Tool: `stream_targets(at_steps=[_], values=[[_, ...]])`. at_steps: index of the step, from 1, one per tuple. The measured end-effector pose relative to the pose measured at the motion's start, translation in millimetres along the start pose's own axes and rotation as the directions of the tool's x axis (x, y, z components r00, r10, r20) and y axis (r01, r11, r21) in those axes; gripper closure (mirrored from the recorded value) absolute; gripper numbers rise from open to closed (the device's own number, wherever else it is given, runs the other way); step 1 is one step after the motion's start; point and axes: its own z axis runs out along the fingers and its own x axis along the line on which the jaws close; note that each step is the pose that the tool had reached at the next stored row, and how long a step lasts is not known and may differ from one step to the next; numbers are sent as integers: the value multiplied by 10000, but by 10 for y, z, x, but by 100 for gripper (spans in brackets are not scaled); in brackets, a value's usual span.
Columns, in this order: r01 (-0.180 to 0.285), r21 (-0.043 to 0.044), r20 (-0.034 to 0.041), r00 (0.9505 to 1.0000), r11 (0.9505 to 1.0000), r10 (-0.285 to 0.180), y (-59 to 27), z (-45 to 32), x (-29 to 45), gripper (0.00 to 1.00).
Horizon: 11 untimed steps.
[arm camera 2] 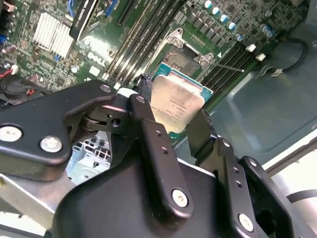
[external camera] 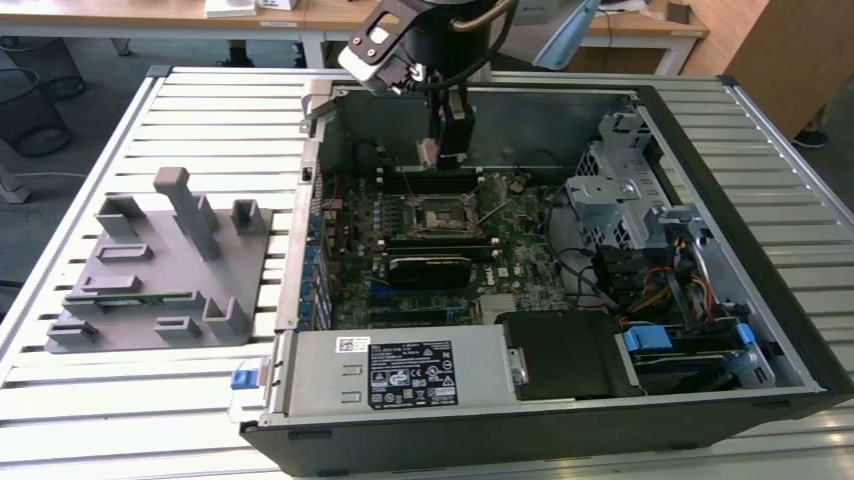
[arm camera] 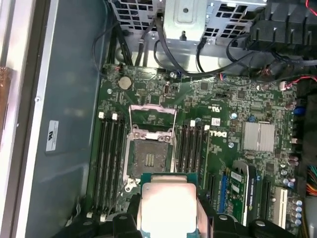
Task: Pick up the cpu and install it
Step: 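Place the cpu into insertion slot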
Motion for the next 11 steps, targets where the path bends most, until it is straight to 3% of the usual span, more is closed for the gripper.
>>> stream_targets(at_steps=[6,11], values=[[-58,-3,-16,10000,10000,58,30,82,59,47],[-623,-20,18,9981,9981,623,30,124,74,47]])
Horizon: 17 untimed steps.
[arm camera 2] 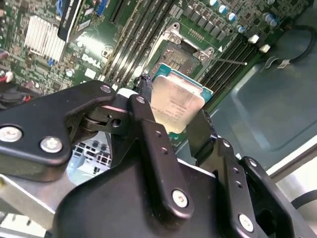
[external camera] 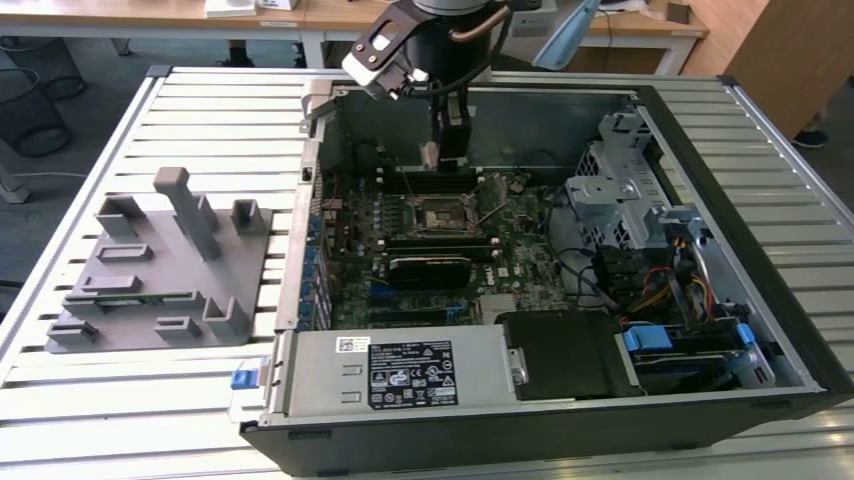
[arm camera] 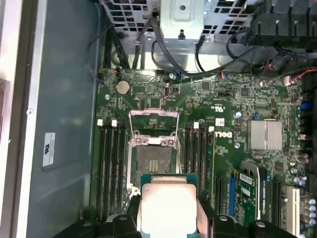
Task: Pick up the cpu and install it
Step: 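Place the cpu into insertion slot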
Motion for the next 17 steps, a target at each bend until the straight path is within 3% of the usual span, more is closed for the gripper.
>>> stream_targets(at_steps=[5,17], values=[[0,-2,-2,10000,10000,0,8,58,60,47],[46,-1,-5,10000,10000,-46,43,213,127,47]])
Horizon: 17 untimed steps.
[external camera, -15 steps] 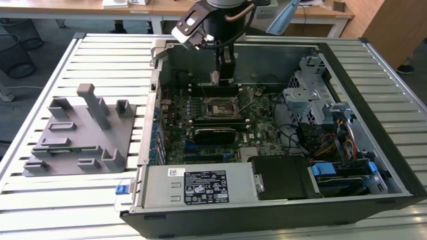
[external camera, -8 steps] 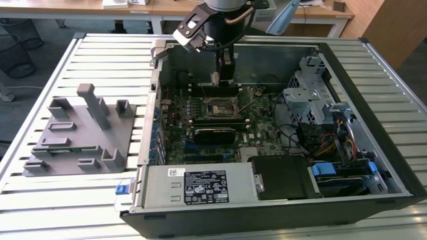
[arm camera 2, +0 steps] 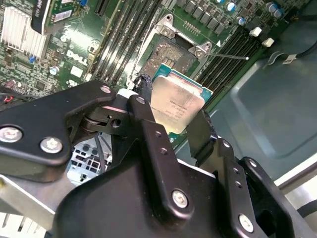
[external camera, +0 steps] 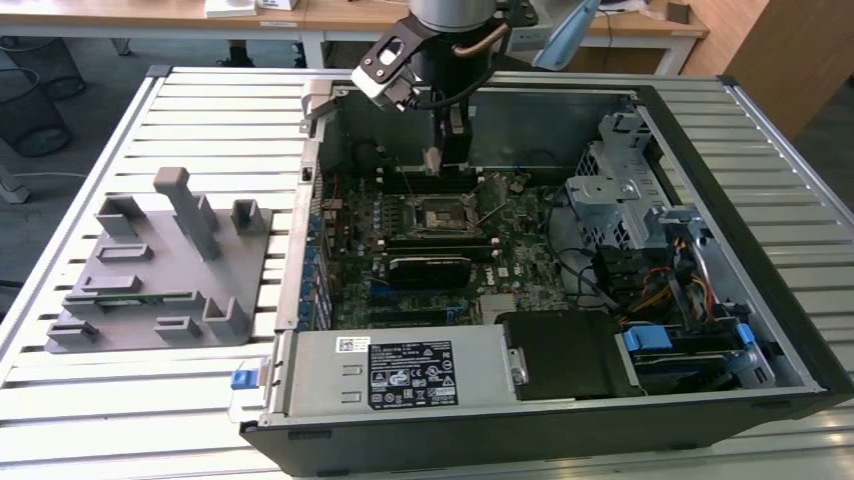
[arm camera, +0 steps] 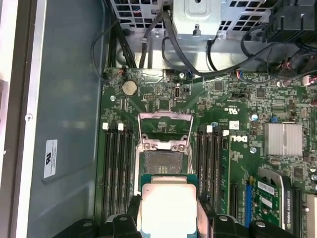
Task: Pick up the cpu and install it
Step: 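Place the cpu into insertion slot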
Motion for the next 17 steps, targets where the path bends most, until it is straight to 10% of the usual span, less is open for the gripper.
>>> stream_targets(at_steps=[17], values=[[-80,-2,5,10000,10000,80,22,212,6,47]])
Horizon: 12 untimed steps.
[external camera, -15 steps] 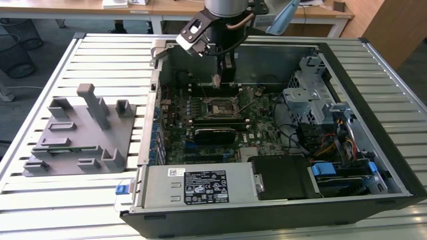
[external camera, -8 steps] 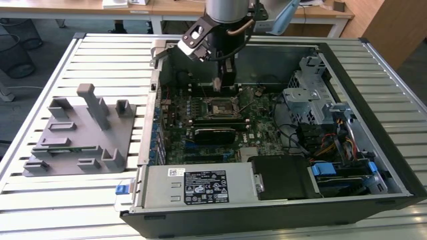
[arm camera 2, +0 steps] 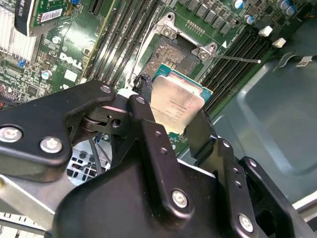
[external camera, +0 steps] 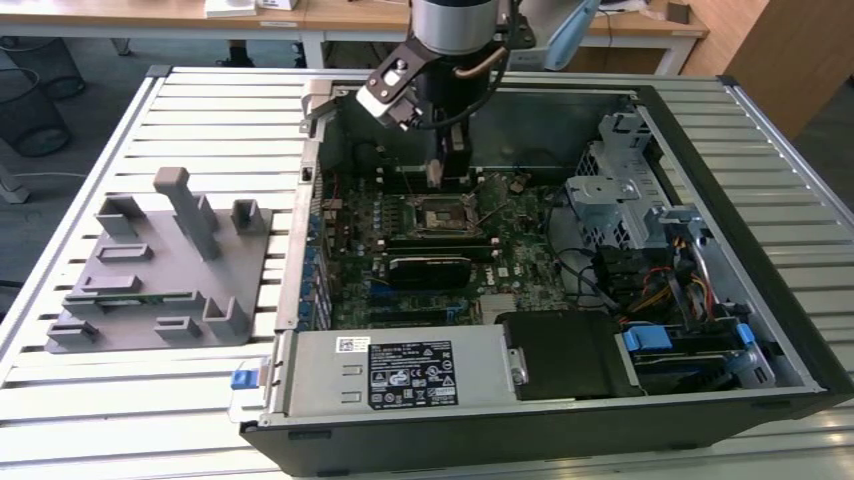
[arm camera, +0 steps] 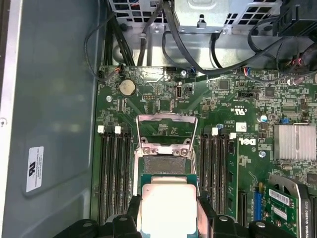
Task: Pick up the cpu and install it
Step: 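Place the cpu into insertion slot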
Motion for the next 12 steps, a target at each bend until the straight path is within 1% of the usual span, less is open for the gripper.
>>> stream_targets(at_steps=[12], values=[[-21,9,9,10000,10000,21,4,97,-2,47]])
